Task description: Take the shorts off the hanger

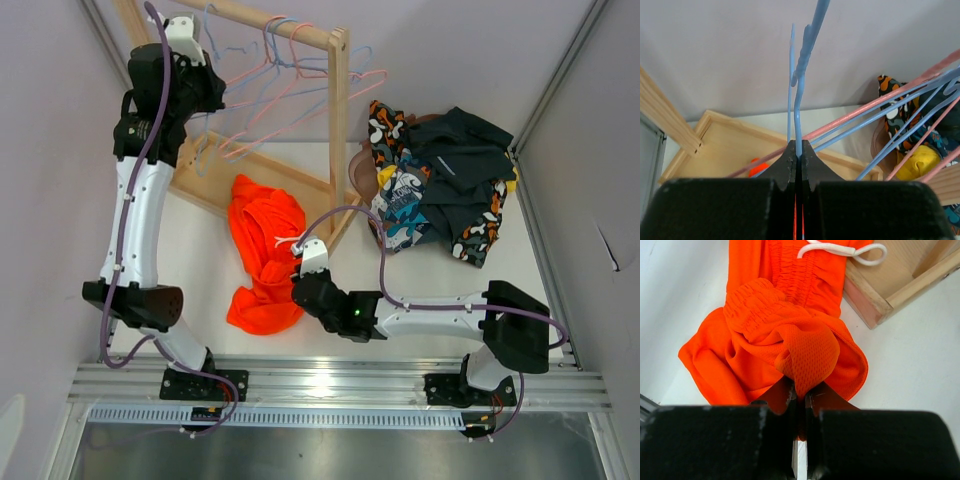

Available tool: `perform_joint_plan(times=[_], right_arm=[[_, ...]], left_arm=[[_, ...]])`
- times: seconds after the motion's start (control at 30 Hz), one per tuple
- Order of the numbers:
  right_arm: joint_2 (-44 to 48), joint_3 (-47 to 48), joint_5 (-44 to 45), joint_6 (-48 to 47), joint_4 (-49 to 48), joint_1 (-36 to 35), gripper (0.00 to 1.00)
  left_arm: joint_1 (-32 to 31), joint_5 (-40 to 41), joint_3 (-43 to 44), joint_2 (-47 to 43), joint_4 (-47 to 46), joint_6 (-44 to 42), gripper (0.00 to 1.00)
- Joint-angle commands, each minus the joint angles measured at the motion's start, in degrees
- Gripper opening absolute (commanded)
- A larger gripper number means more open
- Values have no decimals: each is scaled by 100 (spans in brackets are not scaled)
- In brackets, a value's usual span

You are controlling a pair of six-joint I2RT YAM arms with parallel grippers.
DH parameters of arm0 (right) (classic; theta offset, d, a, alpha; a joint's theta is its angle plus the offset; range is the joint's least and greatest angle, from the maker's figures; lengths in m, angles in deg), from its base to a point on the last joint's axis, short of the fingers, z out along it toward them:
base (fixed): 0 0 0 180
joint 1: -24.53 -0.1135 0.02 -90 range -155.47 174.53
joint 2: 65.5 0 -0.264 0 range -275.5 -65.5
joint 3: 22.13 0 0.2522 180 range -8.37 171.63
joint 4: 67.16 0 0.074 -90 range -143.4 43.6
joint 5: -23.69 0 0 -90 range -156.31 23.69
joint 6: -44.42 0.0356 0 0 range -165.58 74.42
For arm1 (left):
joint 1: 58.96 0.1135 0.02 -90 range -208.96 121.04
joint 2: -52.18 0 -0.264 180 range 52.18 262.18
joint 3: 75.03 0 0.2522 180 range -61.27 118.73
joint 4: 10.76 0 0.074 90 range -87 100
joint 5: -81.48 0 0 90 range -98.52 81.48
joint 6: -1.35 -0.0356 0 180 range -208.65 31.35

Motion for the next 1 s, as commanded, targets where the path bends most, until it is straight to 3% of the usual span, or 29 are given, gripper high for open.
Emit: perform_joint_plan(times=[0.0, 0.47, 0.97], right_arm=[[258, -47, 49, 164, -261, 52, 0], [118, -20, 5, 181, -261, 52, 0], [73, -20, -21, 243, -235, 52, 0]], left_arm=[[34, -422, -322, -363, -739, 59, 0], [43, -1038, -543, -460, -1320, 244, 0], [43, -1451, 705, 603, -644, 437, 0]])
